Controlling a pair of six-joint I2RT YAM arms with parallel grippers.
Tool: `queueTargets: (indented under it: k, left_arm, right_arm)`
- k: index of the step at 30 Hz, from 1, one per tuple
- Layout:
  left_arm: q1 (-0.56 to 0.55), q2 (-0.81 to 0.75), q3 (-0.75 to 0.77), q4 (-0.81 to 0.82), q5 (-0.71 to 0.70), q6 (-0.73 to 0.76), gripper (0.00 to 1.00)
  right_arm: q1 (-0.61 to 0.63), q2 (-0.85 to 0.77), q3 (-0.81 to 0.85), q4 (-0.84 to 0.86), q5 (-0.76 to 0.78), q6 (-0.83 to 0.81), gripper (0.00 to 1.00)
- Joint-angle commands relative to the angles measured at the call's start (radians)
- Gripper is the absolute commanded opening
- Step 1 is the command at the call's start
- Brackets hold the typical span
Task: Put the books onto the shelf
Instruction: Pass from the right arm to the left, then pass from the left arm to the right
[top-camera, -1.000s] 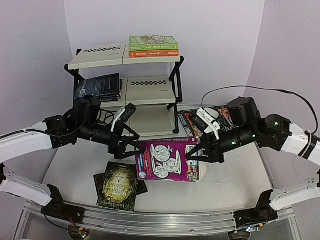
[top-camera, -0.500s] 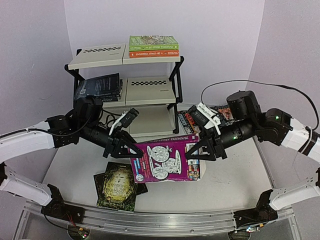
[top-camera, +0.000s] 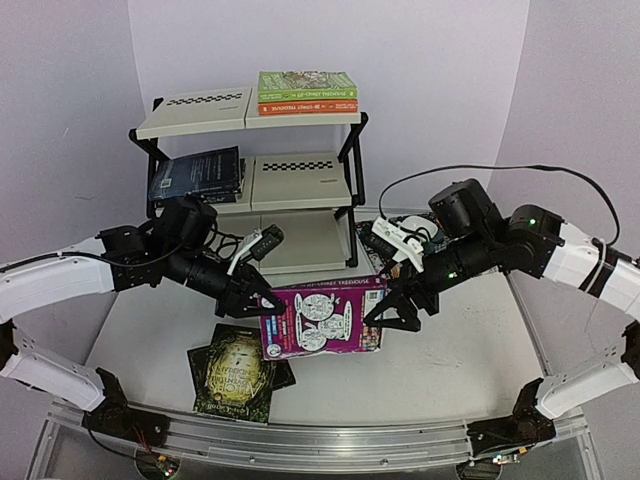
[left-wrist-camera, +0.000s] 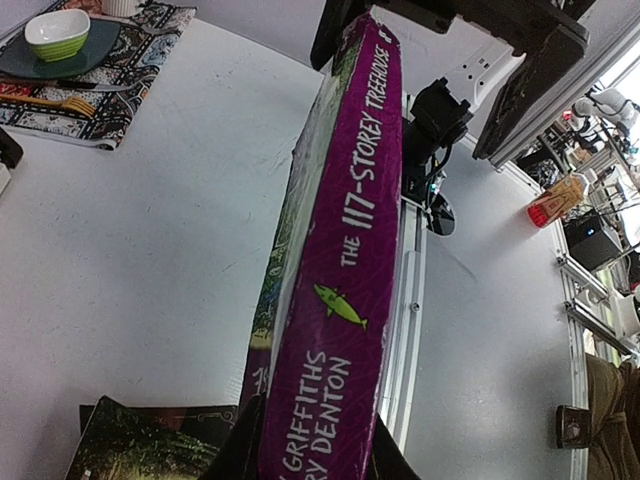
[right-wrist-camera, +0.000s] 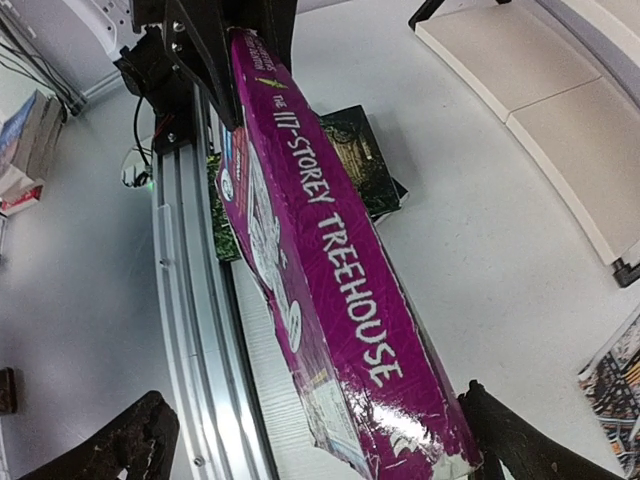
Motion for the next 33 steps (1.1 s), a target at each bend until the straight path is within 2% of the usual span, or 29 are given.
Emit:
queueTargets:
  k: [1,3,6,10,19,24,27,31,33]
  left_arm:
    - [0.004,0.043,0.166,-0.094,-0.001,0.07,0.0]
    - [0.004,0.055,0.18,-0.122,0.015,0.078,0.0]
    - [0.004,0.053,0.183,-0.126,0.014,0.076,0.0]
    - [0.004,0.057,0.193,-0.129,0.026,0.074,0.0]
    - [0.004,0.063,0.214,-0.141,0.052,0.076,0.04]
    - [0.004,0.067,0.219,-0.143,0.046,0.074,0.07]
    - [0.004,0.068,0.222,-0.143,0.025,0.071,0.16]
    - [0.003,0.072,0.221,-0.14,-0.01,0.067,0.25]
    - [0.002,0.082,0.216,-0.133,-0.031,0.064,0.35]
  right_arm:
    - [0.001,0.04,0.148,-0.133,0.054,-0.195,0.97]
    - [0.001,0.063,0.176,-0.14,0.047,-0.246,0.94]
    - [0.002,0.09,0.192,-0.139,-0.012,-0.326,0.82]
    - [0.009,0.14,0.23,-0.133,-0.056,-0.353,0.73]
    - [0.057,0.279,0.318,-0.124,-0.039,-0.358,0.74]
    - [0.088,0.332,0.348,-0.122,-0.03,-0.346,0.63]
    - [0.095,0.351,0.356,-0.122,-0.037,-0.335,0.49]
    - [0.096,0.37,0.355,-0.122,-0.048,-0.318,0.18]
    - [0.096,0.376,0.353,-0.125,-0.036,-0.309,0.02]
